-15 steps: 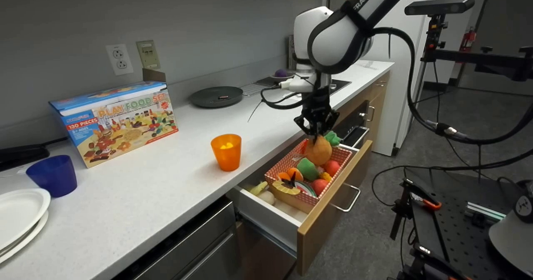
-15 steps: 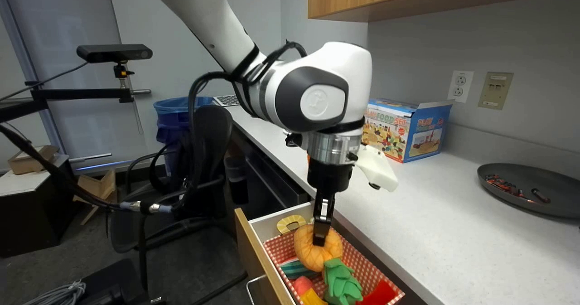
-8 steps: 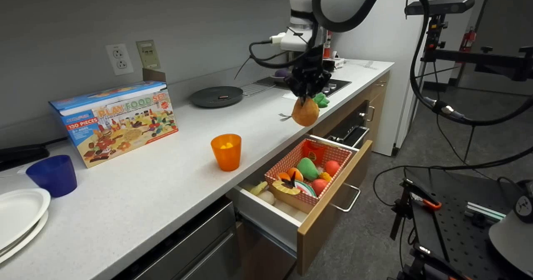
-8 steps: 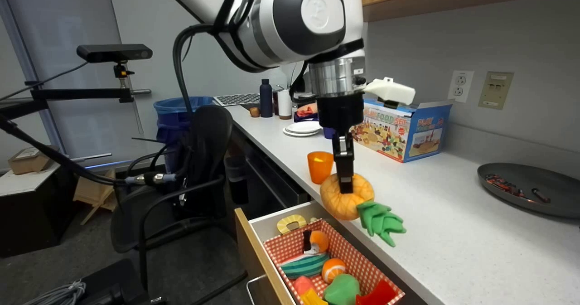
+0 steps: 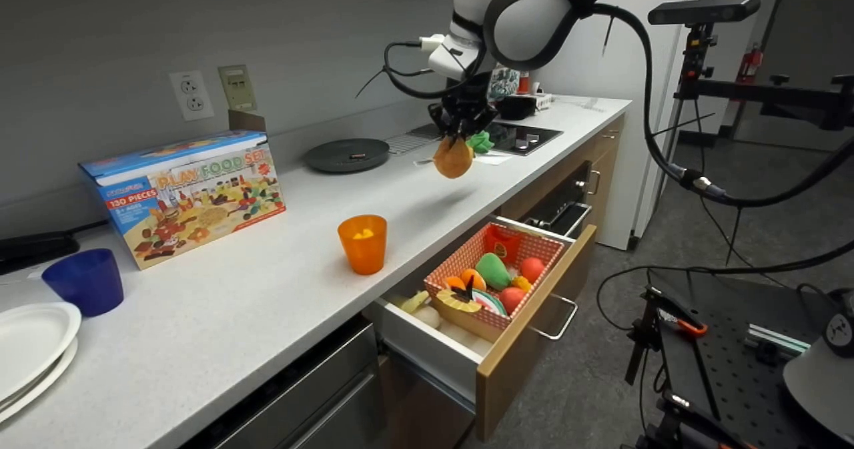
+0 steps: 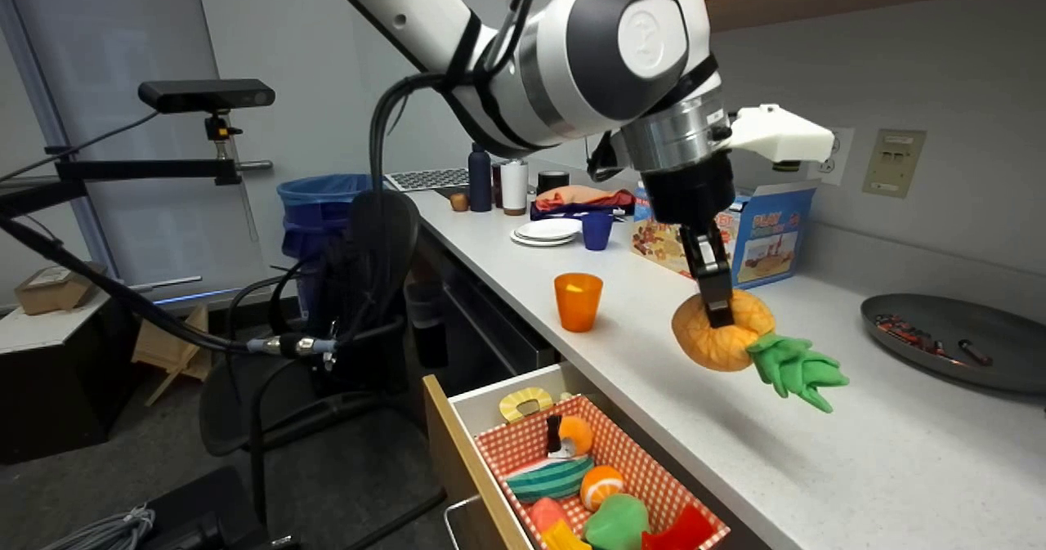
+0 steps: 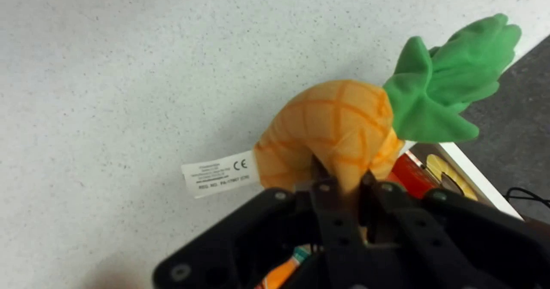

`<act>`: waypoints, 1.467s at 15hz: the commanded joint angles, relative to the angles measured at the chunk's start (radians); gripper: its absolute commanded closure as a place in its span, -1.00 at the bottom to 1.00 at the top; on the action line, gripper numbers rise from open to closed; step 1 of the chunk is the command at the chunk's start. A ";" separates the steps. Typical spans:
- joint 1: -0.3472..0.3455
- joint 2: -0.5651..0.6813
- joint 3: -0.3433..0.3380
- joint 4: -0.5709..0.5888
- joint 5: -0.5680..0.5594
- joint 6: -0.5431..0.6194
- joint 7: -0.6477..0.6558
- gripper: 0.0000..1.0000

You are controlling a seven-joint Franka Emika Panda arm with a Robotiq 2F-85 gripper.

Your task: Pick up the plush toy from the drawer and put it on the counter, then close the drawer

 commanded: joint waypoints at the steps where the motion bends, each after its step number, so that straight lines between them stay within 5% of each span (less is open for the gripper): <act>1: -0.017 0.150 0.003 0.094 0.045 0.082 -0.018 0.93; 3: -0.032 0.200 0.013 0.122 0.067 0.096 -0.033 0.75; 4: -0.038 0.214 0.017 0.130 0.071 0.099 -0.037 0.22; 7: -0.050 0.222 0.028 0.138 0.070 0.090 -0.045 -0.06; 13: -0.057 0.143 0.066 0.087 0.126 0.057 -0.086 -0.97; 22: 0.021 -0.052 0.112 -0.075 0.188 -0.165 -0.082 -1.00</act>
